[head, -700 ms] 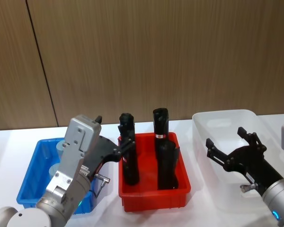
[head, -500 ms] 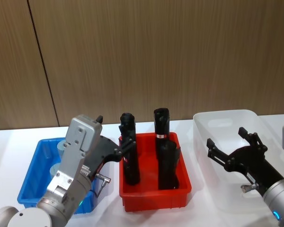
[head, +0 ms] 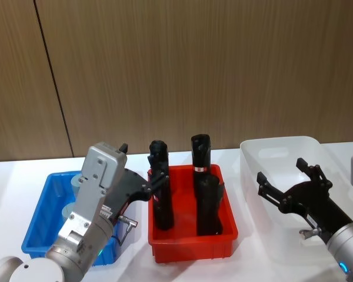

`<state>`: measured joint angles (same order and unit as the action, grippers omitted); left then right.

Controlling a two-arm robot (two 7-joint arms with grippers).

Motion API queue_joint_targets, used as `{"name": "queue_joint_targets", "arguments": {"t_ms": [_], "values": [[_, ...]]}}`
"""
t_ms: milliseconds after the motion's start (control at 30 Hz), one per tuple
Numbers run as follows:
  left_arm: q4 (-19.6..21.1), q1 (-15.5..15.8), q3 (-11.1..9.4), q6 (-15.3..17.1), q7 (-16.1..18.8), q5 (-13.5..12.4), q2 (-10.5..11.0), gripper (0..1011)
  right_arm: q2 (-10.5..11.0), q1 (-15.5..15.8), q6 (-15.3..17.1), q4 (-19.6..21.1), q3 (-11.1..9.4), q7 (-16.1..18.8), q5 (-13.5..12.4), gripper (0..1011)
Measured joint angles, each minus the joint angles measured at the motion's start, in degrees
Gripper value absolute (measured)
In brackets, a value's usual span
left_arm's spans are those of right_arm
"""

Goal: Pick the cotton swabs from the blue box and place them into the white box.

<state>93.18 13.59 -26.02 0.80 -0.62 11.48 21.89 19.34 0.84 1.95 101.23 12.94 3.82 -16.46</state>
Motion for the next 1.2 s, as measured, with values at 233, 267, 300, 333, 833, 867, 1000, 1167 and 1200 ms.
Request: {"name": "queue_joint_targets", "arguments": {"t_ms": [233,267,300,333,833,867,1000,1167,1200], "values": [[0.0,0.0,0.0,0.0,0.0,0.0,0.0,1004,0.0,0.0,0.0,0.0,0.0,0.0,0.0,1002],[0.0,0.0,0.0,0.0,0.0,0.0,0.0,1004,0.0,0.0,0.0,0.0,0.0,0.0,0.0,1002],[0.0,0.0,0.0,0.0,0.0,0.0,0.0,1004,0.0,0.0,0.0,0.0,0.0,0.0,0.0,1002],[0.0,0.0,0.0,0.0,0.0,0.0,0.0,1004,0.0,0.0,0.0,0.0,0.0,0.0,0.0,1002],[1.1,-1.0,0.4,2.0,1.4,0.7,0.7,1004,0.0,0.0,0.0,0.0,0.0,0.0,0.0,1002],[1.3,-1.3,0.6,2.4,1.9,1.1,0.9,1004,0.0,0.0,0.0,0.0,0.0,0.0,0.0,1002],[1.9,-2.0,0.8,3.5,3.3,2.0,1.2,1004,0.0,0.0,0.0,0.0,0.0,0.0,0.0,1002],[3.0,-3.2,1.2,5.4,6.0,3.5,1.7,1004,0.0,0.0,0.0,0.0,0.0,0.0,0.0,1002],[3.2,-3.3,1.2,5.7,6.6,3.9,1.7,1004,0.0,0.0,0.0,0.0,0.0,0.0,0.0,1002]]}}
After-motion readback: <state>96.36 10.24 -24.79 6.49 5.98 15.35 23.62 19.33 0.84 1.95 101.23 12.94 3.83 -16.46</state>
